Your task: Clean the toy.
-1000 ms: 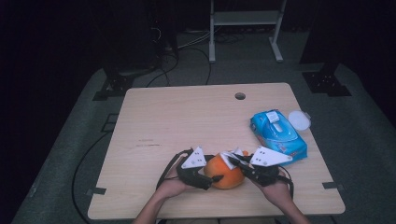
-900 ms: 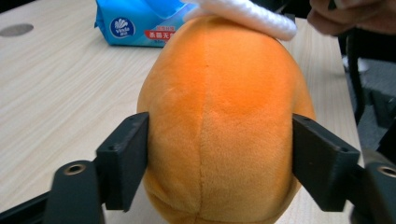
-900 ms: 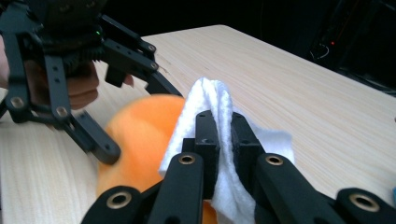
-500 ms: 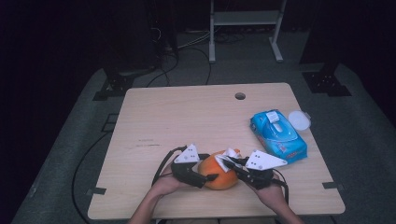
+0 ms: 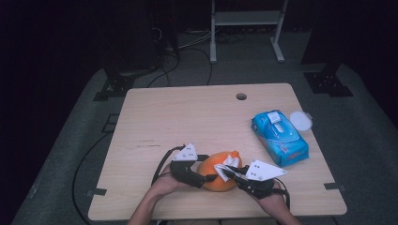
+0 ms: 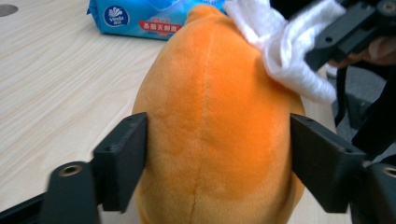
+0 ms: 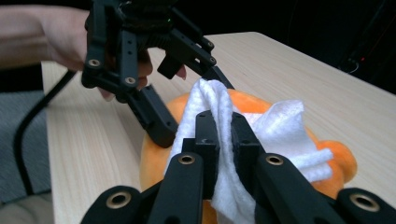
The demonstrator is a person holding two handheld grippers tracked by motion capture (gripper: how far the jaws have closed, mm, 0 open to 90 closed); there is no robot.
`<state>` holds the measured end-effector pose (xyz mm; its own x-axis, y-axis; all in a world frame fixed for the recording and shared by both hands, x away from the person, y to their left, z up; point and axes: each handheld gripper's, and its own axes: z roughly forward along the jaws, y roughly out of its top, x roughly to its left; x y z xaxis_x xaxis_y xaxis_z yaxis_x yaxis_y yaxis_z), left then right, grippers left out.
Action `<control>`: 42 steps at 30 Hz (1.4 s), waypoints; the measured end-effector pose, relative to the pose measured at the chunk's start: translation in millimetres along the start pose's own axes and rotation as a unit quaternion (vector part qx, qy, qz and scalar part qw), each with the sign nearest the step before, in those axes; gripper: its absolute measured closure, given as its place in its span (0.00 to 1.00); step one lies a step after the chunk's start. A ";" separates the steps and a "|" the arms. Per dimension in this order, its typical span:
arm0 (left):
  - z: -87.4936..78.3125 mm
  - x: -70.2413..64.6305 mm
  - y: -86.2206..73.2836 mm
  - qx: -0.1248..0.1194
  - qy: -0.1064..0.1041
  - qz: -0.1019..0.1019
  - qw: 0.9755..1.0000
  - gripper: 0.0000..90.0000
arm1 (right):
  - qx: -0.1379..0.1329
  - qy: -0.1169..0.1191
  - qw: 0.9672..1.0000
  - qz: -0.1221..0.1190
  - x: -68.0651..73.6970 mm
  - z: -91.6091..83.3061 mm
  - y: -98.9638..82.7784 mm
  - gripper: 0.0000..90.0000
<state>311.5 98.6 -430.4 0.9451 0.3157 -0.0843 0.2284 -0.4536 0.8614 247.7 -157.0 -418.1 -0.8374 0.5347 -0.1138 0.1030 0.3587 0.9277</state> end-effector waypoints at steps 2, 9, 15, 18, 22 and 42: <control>-1.0 0.0 -1.7 0.000 0.004 0.006 1.000 0.32 | -0.004 -0.009 1.000 0.006 -5.4 -3.0 -2.0 0.93; -1.9 2.9 -5.8 -0.002 0.004 0.003 1.000 0.33 | -0.003 -0.021 0.999 0.047 -24.6 -15.0 -17.1 0.93; 0.1 3.0 -5.1 -0.005 0.010 -0.007 1.000 0.31 | 0.018 -0.017 0.998 0.055 -27.9 -17.9 -26.1 0.93; 2.5 -0.6 -3.8 -0.003 0.008 0.013 1.000 0.34 | 0.012 -0.019 0.997 0.072 -37.1 -17.9 -26.2 0.93; 1.9 -1.3 -4.9 -0.003 0.006 0.019 1.000 0.34 | -0.014 -0.021 0.995 0.098 -48.7 -13.9 -21.6 0.93; 11.9 -21.7 6.2 0.006 0.014 0.084 0.996 0.33 | -0.018 0.006 0.995 0.099 -44.0 -16.6 -7.2 0.93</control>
<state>295.2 79.0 -429.2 0.9632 0.2581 0.0747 0.0708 -0.5119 0.8561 274.8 -195.8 -413.9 -0.8085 0.5836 0.0760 0.2478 0.2204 0.9434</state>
